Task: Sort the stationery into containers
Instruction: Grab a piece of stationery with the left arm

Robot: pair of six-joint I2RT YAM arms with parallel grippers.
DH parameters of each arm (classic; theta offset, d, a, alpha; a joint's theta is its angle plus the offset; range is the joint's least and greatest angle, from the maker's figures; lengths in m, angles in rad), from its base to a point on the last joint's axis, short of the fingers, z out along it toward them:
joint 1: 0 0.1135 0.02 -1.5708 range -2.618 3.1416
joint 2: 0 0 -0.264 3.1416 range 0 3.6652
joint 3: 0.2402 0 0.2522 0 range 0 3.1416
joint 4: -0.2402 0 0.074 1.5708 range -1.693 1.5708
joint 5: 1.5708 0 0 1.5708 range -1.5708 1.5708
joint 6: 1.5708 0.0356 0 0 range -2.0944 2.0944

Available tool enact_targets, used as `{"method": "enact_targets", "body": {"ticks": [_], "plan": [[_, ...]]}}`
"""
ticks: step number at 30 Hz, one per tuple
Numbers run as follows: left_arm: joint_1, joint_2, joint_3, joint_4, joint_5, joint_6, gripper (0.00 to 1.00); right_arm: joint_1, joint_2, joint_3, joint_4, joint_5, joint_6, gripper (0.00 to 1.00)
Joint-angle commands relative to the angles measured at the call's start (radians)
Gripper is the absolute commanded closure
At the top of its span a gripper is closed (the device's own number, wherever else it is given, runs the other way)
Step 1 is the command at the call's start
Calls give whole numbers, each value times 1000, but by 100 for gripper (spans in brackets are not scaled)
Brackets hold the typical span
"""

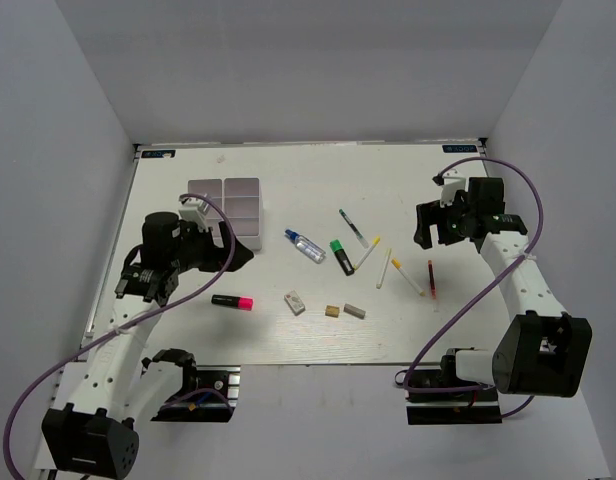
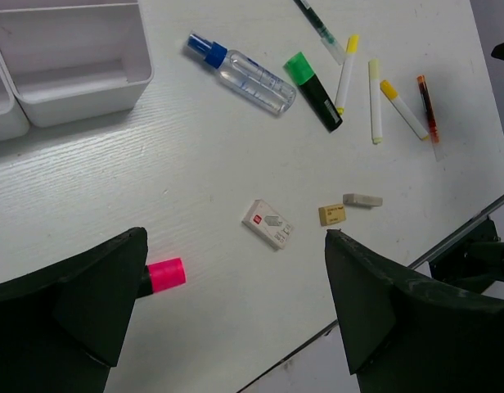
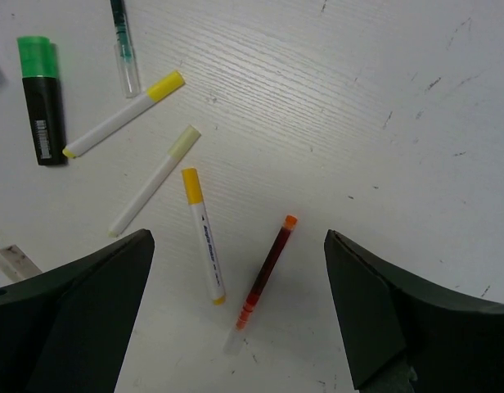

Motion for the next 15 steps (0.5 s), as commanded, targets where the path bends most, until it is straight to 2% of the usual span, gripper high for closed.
{"method": "enact_targets", "body": {"ticks": [1,5,9,10,12,14,15], "plan": [[-4,19,12,7,20,7,0,-9,-11,51,-22,-61,-28,10],[-4,31,12,-34,-23,-7,0,-20,-36,36,-43,-160,-89,10],[-4,55,12,-99,-62,-66,0,-22,-42,25,-55,-196,-126,11],[-4,55,12,-114,-74,-86,0,-23,-37,27,-62,-202,-129,31],[-4,84,12,-142,-85,-128,2,-22,-26,31,-81,-208,-135,52],[-4,84,-17,-151,-85,-201,13,-20,-26,25,-88,-224,-152,70],[-4,84,-43,-151,-85,-226,18,-19,-36,11,-94,-227,-160,70]]}}
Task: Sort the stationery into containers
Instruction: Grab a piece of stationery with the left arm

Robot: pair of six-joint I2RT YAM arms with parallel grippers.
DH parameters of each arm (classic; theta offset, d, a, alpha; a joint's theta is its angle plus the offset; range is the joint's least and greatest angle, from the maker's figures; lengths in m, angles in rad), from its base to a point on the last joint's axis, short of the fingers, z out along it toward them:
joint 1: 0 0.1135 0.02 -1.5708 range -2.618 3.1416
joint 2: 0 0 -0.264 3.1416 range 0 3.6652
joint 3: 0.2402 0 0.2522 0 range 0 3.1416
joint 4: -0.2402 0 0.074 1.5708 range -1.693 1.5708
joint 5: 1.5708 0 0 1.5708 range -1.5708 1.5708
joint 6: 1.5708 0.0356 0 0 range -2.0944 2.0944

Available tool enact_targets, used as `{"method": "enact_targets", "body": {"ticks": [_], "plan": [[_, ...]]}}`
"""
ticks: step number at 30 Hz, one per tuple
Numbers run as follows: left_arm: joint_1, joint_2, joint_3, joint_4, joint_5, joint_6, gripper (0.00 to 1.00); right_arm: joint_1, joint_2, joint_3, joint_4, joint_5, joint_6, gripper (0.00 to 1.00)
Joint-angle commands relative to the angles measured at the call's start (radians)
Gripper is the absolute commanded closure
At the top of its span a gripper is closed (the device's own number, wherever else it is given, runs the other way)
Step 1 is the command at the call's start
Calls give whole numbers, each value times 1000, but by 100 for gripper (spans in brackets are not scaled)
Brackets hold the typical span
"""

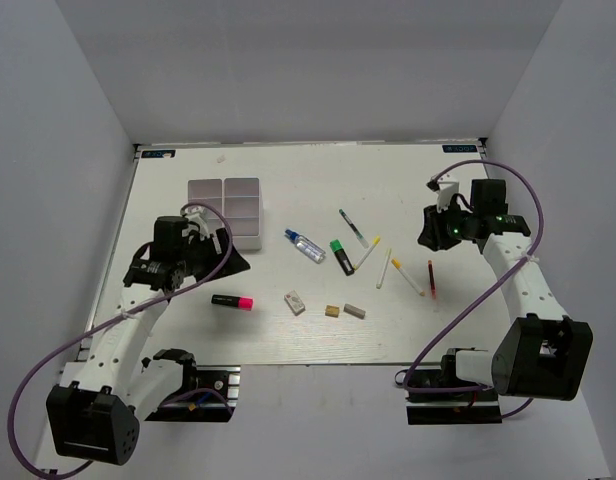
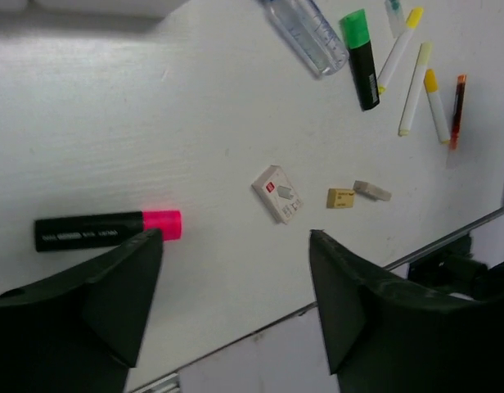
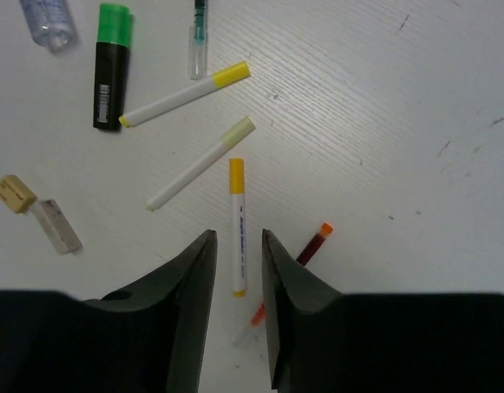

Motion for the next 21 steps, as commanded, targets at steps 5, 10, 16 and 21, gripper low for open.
{"method": "enact_targets", "body": {"ticks": [5,10,16,21], "plan": [[-11,-34,-80,-112,-57,-191,40,2,-43,-56,-18,-65,-34,25],[-21,-36,-131,-119,22,-124,25,-2,-60,-103,2,-85,-34,20],[-65,78,-92,-108,-27,-157,12,0,-22,-89,10,-111,-30,17],[-99,52,-114,-138,-187,-442,12,0,-32,-93,16,-116,-30,16]]}}
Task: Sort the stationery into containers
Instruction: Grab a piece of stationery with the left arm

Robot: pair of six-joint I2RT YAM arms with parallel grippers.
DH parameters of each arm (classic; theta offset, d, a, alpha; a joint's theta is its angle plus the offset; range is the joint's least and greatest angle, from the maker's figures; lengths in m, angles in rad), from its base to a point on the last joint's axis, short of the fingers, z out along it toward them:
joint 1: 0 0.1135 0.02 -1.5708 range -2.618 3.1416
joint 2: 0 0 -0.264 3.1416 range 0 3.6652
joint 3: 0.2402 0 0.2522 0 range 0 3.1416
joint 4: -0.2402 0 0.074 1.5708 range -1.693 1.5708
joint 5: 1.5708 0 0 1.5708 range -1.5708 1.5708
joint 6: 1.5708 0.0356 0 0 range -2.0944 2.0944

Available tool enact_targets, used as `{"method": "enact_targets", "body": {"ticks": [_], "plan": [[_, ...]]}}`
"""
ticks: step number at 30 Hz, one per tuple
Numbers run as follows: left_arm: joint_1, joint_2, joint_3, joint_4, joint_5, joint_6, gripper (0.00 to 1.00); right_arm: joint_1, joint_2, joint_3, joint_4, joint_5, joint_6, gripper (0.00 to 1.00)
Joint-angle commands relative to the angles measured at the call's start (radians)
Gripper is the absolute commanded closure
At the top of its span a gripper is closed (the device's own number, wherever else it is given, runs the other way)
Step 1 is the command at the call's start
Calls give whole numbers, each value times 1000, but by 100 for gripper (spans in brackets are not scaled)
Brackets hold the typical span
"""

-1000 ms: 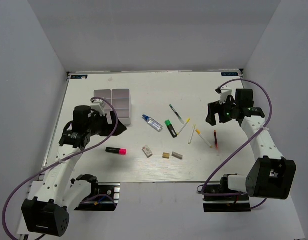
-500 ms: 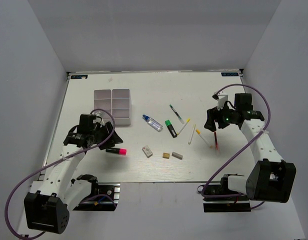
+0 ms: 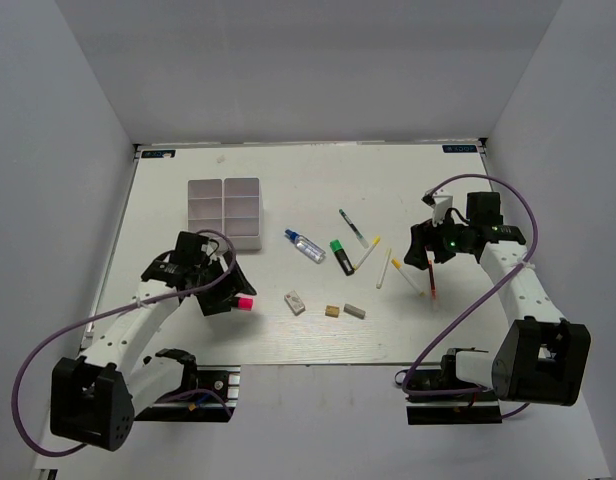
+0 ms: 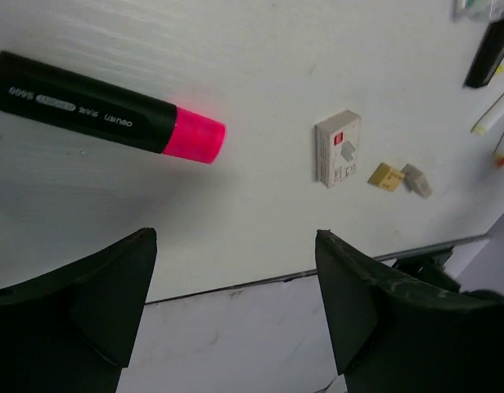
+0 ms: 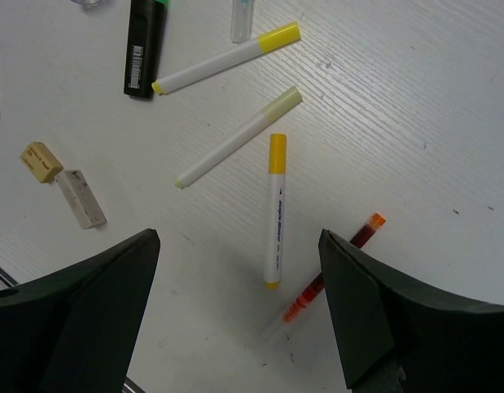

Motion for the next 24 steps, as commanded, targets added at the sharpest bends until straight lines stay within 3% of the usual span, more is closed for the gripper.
{"method": "enact_targets", "body": {"ticks": [1,6,9,16,24], "plan": [[-20,-57,-5,-18,-134,-219,12,-2,-10,8,27,-30,-2,16],[-40,-92,-5,-101,-285,-472,13,-2,-30,-31,44,-30,3,16],[-40,-27,41,-156,-344,-543,13,-2,-32,-41,48,-32,4,16],[-40,77,84,-71,-388,-618,14,-3,-38,-53,53,-23,-8,14],[-40,257,124,-120,-398,-650,22,-3,-40,-68,64,-9,-5,14]]}}
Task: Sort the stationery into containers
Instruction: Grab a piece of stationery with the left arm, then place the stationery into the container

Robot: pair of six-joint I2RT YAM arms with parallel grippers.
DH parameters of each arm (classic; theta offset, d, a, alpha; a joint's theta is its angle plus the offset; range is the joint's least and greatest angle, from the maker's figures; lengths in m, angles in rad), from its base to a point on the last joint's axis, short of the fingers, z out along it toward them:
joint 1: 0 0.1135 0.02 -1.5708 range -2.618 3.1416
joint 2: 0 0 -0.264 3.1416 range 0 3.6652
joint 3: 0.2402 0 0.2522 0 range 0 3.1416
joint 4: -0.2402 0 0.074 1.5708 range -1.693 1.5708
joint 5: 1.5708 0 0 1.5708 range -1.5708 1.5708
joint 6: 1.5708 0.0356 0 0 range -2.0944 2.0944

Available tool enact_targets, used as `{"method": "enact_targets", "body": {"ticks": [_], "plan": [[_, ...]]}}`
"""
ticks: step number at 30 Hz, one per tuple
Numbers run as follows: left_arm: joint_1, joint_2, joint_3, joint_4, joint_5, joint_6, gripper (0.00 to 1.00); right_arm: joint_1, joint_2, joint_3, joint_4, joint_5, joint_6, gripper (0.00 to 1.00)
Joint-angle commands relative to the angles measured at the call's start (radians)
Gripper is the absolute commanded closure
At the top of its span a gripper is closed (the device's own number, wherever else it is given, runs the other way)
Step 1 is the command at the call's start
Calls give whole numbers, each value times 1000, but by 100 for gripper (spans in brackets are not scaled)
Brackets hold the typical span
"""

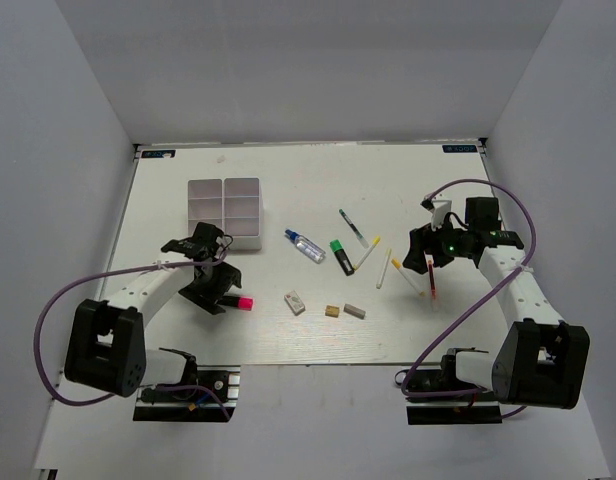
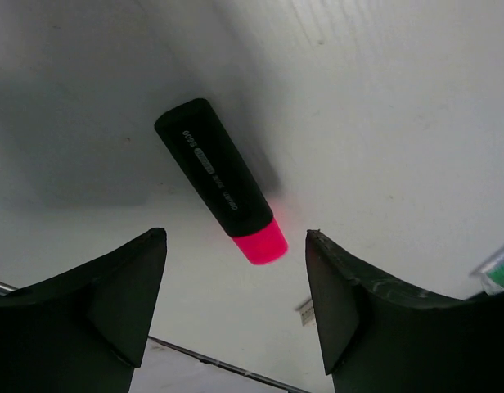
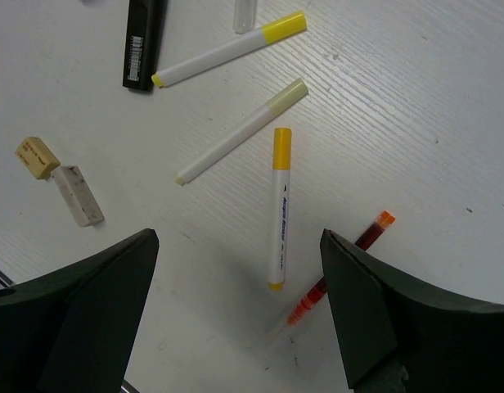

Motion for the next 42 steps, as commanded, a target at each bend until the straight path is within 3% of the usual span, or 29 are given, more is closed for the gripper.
{"method": "enact_targets", "body": {"ticks": [1,7,15,21,22,28,31,32,34,35,36,38,39,42], "plan": [[-4,-3,27,-21,-26,-30,22,-3,-24,-19,34,2,-5,14],[-4,25,-9,-21,-44,-30,23,-3,-13,-23,49,-3,7,14],[16,120,-12,26,-90,-30,34,-3,15,7,43,-2,6,14],[16,174,10,17,-101,-10,60,-3,-5,-13,43,9,-5,14],[16,174,-1,17,-101,-10,70,-5,-13,-24,43,11,-5,14],[-7,77,30,-23,-121,94,99,-3,-40,-46,46,15,-8,14],[-16,-21,181,-20,-110,216,100,-3,-48,-39,34,5,-19,13],[-25,-48,209,30,-90,337,100,-2,-45,-39,32,-1,-36,13],[-25,-126,255,123,-15,463,100,1,-37,-29,15,-34,-47,26],[-25,-148,264,190,-15,543,100,0,-27,-26,14,-52,-59,37],[-25,-168,265,233,0,585,100,-2,-24,-20,6,-64,-65,62],[-25,-209,265,355,-13,680,100,3,10,2,-9,-113,-92,80],[-25,-210,265,400,-26,714,100,3,18,8,-21,-124,-106,94],[-25,-194,290,547,-84,839,100,5,65,45,-58,-156,-132,100]]}}
